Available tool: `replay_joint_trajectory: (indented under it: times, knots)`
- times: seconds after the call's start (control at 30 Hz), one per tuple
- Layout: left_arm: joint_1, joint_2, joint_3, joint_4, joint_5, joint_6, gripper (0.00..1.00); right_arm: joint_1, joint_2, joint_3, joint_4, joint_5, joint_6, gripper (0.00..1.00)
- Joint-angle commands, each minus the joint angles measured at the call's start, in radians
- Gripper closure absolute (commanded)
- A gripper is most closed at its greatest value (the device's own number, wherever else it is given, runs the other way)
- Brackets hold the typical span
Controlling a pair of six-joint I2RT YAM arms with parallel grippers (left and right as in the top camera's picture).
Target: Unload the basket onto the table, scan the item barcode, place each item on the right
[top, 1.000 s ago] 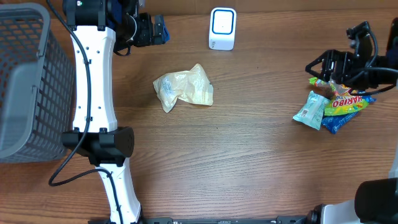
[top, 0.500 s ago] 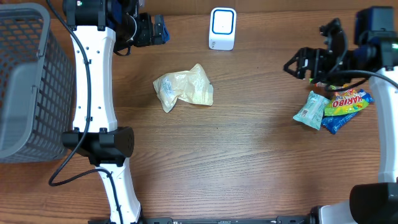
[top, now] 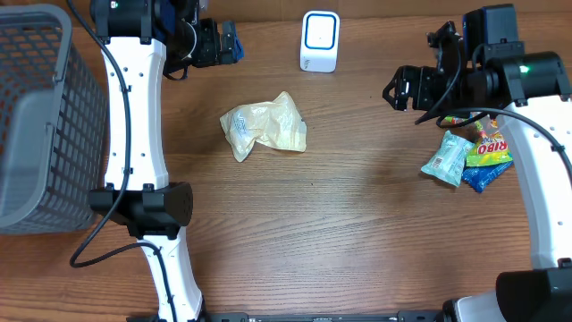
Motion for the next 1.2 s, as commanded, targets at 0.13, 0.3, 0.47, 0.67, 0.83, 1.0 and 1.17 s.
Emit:
replay_joint_trajectory:
  times: [0.13, 0.3, 0.47, 0.67, 0.83, 1.0, 1.17]
  knots:
    - [-0.013, -0.028, 0.0, 0.001, -0.002, -0.006, 0.0, 0.008, 0.064, 0.021, 0.016, -0.014, 0.024, 0.05]
    - [-0.013, -0.028, 0.0, 0.001, -0.002, -0.006, 0.0, 0.037, 0.098, 0.021, 0.048, -0.019, 0.027, 0.05]
    - [-0.013, -0.028, 0.0, 0.001, -0.002, -0.006, 0.0, 0.093, 0.138, 0.02, 0.107, -0.031, 0.034, 0.05]
    - [-0.013, -0.028, 0.0, 0.001, -0.002, -0.006, 0.0, 0.191, 0.212, 0.014, 0.213, -0.031, 0.072, 0.05]
    - [-0.013, -0.028, 0.0, 0.001, -0.002, -0.006, 0.0, 0.27, 0.312, 0.013, 0.37, -0.031, 0.245, 0.05]
    - [-0.013, -0.028, 0.0, 0.001, -0.002, -0.006, 0.0, 0.322, 0.394, 0.013, 0.478, -0.027, 0.436, 0.04]
    - [-0.013, -0.028, 0.0, 0.001, -0.002, -0.006, 0.0, 0.352, 0.462, 0.013, 0.51, 0.027, 0.548, 0.03]
